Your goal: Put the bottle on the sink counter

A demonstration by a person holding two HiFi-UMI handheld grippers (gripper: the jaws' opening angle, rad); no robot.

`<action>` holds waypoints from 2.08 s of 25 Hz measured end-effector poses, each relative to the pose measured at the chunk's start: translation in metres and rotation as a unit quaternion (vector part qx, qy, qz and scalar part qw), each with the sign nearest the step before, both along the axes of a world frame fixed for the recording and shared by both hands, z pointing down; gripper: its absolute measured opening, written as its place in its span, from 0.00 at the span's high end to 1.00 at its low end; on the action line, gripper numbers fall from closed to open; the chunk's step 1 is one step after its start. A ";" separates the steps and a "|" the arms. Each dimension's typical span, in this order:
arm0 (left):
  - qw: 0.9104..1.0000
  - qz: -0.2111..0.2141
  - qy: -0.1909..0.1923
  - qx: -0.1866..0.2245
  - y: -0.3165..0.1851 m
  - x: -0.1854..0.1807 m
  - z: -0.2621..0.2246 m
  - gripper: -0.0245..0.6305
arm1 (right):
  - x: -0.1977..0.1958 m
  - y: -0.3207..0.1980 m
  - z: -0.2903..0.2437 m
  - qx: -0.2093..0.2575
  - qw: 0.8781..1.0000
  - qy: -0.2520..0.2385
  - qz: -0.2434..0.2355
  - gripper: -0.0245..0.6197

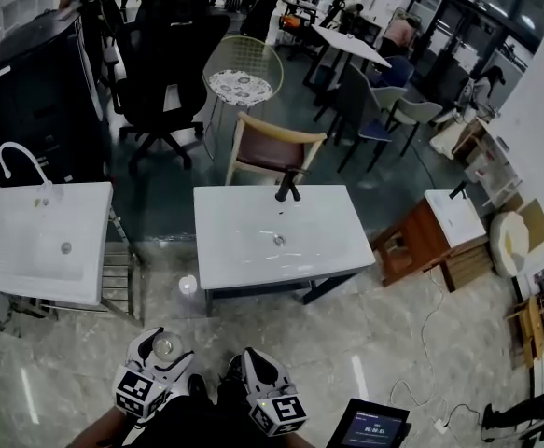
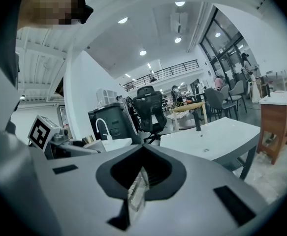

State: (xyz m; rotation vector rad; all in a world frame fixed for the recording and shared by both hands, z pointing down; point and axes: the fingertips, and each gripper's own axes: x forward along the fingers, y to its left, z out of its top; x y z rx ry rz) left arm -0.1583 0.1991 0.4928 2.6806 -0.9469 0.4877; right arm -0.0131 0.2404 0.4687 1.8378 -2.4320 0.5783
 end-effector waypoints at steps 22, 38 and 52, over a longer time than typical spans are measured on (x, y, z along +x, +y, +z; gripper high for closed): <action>0.998 -0.055 -0.014 0.013 -0.095 0.108 -0.014 0.45 | 0.101 -0.121 0.001 0.018 0.997 -0.035 -0.070 0.97; 0.996 -0.088 -0.023 -0.011 -0.108 0.114 -0.004 0.45 | 0.111 -0.144 0.011 0.006 0.994 -0.054 -0.090 0.97; 0.999 -0.044 -0.008 -0.017 -0.189 0.106 0.004 0.45 | 0.105 -0.208 0.013 -0.001 0.999 -0.027 -0.043 0.97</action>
